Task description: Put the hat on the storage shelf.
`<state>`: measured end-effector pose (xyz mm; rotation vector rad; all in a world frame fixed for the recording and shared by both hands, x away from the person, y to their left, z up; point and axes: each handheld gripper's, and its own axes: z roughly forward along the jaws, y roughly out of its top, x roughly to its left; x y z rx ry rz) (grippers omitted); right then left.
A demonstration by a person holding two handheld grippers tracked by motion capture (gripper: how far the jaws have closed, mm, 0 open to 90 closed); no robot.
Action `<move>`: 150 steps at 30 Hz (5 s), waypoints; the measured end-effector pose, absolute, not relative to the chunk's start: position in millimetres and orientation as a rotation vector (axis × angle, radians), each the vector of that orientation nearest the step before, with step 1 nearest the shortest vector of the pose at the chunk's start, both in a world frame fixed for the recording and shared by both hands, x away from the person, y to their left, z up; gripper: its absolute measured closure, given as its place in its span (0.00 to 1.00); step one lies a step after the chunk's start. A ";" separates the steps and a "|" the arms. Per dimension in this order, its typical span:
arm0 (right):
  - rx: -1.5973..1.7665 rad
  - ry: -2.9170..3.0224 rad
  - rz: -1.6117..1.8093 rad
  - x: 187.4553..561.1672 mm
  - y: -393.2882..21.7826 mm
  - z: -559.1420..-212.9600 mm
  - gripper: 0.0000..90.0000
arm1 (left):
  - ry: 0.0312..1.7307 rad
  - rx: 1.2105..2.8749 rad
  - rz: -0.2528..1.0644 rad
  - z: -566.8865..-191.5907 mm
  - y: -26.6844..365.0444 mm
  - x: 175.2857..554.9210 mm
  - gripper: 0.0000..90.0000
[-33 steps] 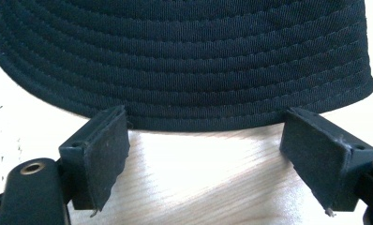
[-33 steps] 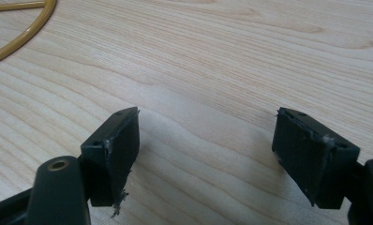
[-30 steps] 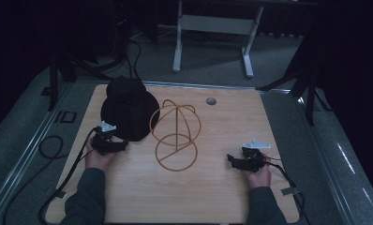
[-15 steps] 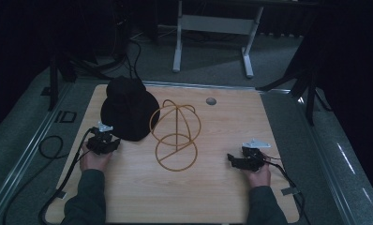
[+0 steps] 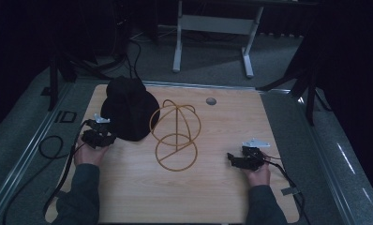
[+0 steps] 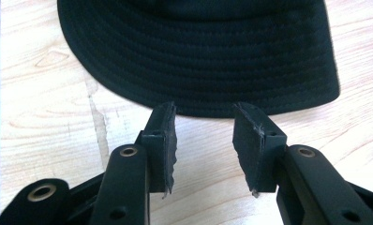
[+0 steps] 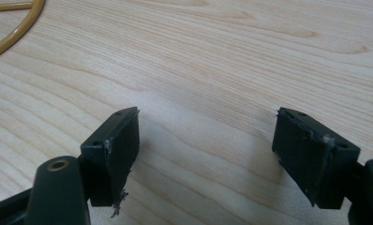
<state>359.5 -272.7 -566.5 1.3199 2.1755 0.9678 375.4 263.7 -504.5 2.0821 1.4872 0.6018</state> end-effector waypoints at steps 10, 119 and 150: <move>1.322 2.176 0.967 361.1 -272.6 -566.5 0.25 | 1.467 2.114 0.496 -487.2 260.9 389.1 0.66; 1.316 2.180 0.968 362.2 -273.0 -566.5 0.25 | 1.772 2.238 0.239 -404.7 201.8 514.7 0.59; 1.316 2.182 0.968 362.3 -273.0 -566.5 0.25 | 1.919 2.242 0.241 -420.2 217.4 533.6 0.94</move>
